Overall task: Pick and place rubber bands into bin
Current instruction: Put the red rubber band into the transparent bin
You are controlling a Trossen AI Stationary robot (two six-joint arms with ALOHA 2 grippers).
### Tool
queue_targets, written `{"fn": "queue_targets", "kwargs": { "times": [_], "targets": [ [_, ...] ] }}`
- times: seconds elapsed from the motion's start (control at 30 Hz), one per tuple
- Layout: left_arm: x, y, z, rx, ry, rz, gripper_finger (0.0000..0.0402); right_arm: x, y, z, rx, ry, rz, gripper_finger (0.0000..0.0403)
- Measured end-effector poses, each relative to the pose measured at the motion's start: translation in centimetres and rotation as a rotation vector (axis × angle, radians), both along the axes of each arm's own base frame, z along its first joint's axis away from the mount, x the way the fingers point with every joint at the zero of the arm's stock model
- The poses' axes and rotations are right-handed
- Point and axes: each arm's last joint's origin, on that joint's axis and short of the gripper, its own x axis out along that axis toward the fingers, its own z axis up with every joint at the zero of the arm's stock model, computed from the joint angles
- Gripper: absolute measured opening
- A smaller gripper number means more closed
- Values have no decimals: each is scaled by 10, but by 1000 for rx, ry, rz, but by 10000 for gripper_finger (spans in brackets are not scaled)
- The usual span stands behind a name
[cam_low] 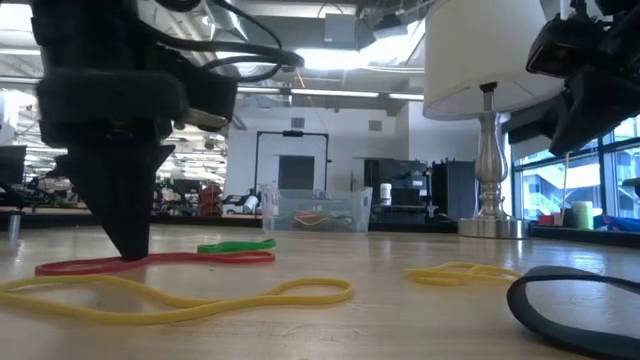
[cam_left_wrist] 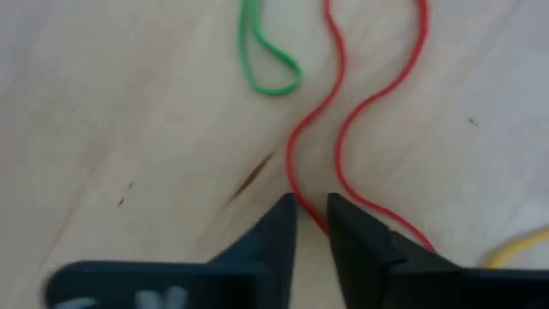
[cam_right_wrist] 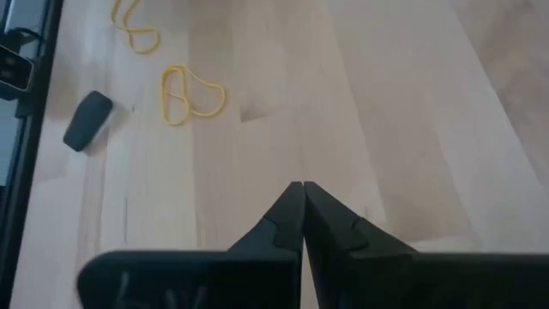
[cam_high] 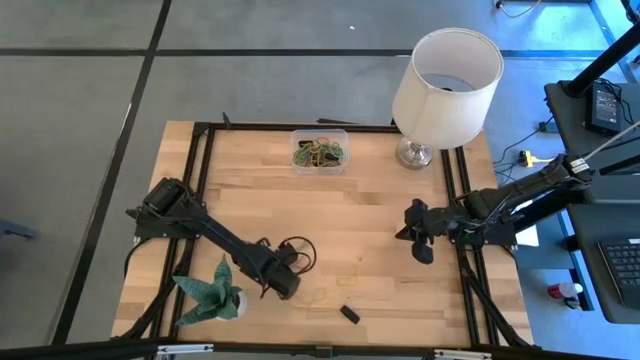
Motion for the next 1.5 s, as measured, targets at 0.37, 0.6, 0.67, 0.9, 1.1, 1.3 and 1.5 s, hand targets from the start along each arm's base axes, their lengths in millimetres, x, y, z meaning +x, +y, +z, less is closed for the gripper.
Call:
{"fn": "queue_targets", "kwargs": {
  "times": [0.37,0.6,0.67,0.9,1.1,1.3,1.5],
  "targets": [
    [6,0,38,13,-32,89,2,-1,0,0,5,9,1,13],
    [18,14,91,68,-178,51,2,-1,0,0,2,9,3,13],
    [23,22,107,114,-233,29,2,-1,0,0,1,9,4,13],
    [45,79,151,241,-324,42,2,0,-3,0,-57,-13,-58,13],
    [65,149,174,382,-319,-68,2,0,-5,0,-79,-28,-127,13],
    [67,234,179,435,-306,-95,1,0,-6,0,-100,-37,-157,13],
    [53,300,171,418,-244,-141,2,1,-10,2,-144,-82,-325,13]
  ]
}}
